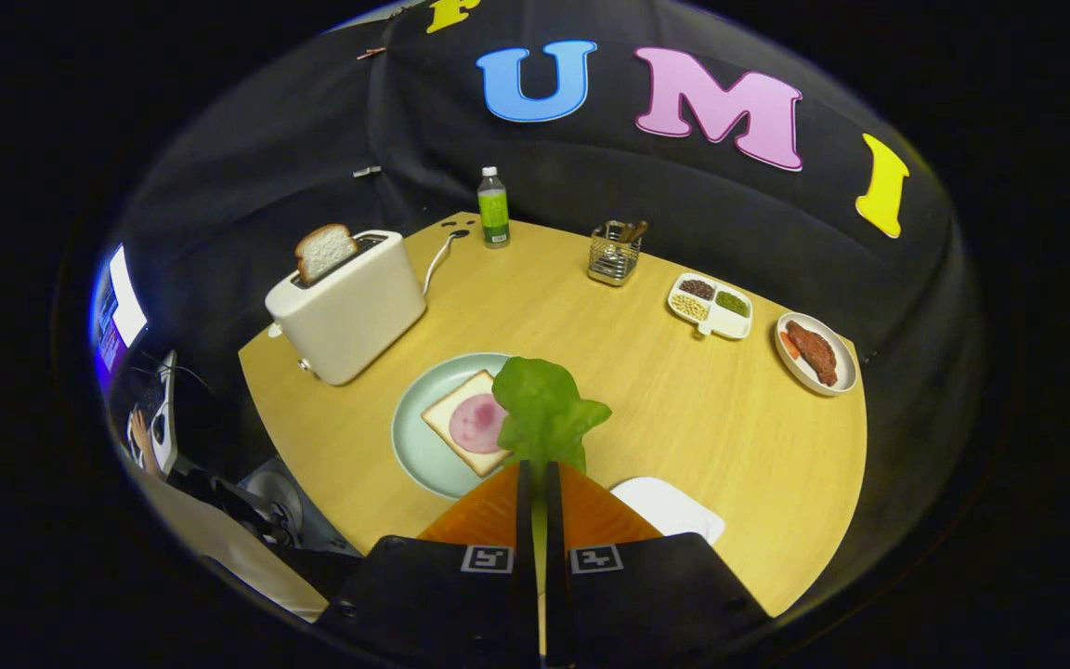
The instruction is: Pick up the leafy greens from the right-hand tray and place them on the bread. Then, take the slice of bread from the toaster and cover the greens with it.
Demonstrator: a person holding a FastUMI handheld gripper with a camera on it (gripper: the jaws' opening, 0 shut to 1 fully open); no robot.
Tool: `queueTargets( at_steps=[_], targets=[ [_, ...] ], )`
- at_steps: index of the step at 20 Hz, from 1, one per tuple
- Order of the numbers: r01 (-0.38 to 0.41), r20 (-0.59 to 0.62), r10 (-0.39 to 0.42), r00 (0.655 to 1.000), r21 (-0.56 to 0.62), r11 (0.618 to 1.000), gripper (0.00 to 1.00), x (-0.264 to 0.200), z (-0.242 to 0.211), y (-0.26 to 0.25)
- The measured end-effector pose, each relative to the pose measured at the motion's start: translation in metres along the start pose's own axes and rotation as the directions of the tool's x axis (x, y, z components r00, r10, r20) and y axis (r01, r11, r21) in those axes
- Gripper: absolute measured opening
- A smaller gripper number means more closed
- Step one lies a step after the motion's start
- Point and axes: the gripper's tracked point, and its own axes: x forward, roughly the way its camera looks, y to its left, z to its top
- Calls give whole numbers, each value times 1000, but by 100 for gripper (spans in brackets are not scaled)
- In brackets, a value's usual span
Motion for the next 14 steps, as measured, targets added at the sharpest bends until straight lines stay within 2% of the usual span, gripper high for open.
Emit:
queueTargets(
  at_steps=[8, 10, 12, 14],
  targets=[
    [-48, 19, 48, 999, 40, 998, 8, 43, 36, 66],
    [-29, -1, 29, 1000, 34, 999, 8, 63, 35, 65],
    [39, -55, -38, 998, 23, 999, 10, 84, 24, 51],
    [90, -53, -89, 995, 11, 996, 55, 97, 24, 44]
  ],
)
